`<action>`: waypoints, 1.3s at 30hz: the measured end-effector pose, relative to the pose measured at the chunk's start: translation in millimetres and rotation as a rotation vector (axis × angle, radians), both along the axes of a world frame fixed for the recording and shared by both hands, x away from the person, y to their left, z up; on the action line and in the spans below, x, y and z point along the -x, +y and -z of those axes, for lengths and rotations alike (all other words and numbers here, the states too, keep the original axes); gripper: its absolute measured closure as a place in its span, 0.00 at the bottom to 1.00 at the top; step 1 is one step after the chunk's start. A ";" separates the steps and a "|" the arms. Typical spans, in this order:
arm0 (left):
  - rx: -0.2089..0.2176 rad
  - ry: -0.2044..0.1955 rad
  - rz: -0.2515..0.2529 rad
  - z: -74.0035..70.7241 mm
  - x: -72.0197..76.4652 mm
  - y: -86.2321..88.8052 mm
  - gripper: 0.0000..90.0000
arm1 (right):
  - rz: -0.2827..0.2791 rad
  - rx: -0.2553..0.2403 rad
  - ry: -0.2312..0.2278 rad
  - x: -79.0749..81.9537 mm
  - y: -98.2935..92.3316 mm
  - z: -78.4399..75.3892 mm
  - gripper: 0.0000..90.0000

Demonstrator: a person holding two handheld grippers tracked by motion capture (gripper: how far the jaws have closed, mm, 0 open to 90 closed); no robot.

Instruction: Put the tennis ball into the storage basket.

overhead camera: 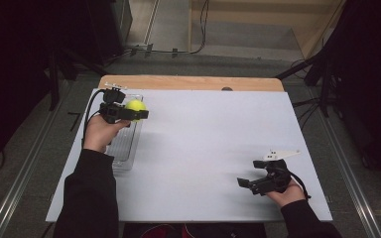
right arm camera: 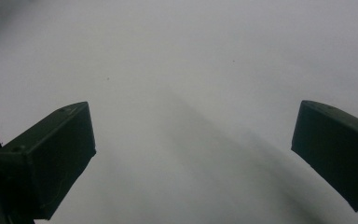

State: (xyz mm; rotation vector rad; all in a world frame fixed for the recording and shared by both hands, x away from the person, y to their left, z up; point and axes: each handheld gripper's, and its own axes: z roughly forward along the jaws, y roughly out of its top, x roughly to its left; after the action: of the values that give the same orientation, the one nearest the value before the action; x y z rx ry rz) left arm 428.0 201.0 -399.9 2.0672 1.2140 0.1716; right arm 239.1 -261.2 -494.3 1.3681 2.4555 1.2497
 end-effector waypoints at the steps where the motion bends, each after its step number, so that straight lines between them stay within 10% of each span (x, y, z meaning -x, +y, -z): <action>1: 0.001 0.001 -0.006 0.4 -0.2 1.1 0.29 | 0.002 0.000 0.001 0.2 0.0 -0.1 0.00; 20: -0.011 -0.012 -0.121 0.7 -2.4 37.7 0.29 | 0.002 0.003 0.000 -0.1 -0.2 0.3 0.00; 39: -0.029 0.021 -0.151 16.4 -8.3 38.8 0.28 | 0.002 0.004 -0.001 0.3 -0.1 -0.2 0.00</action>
State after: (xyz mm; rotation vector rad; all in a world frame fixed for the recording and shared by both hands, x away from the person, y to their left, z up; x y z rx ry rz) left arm 436.3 239.8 -416.4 2.0067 1.3879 0.2400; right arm 238.8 -261.4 -494.1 1.3686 2.4539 1.2443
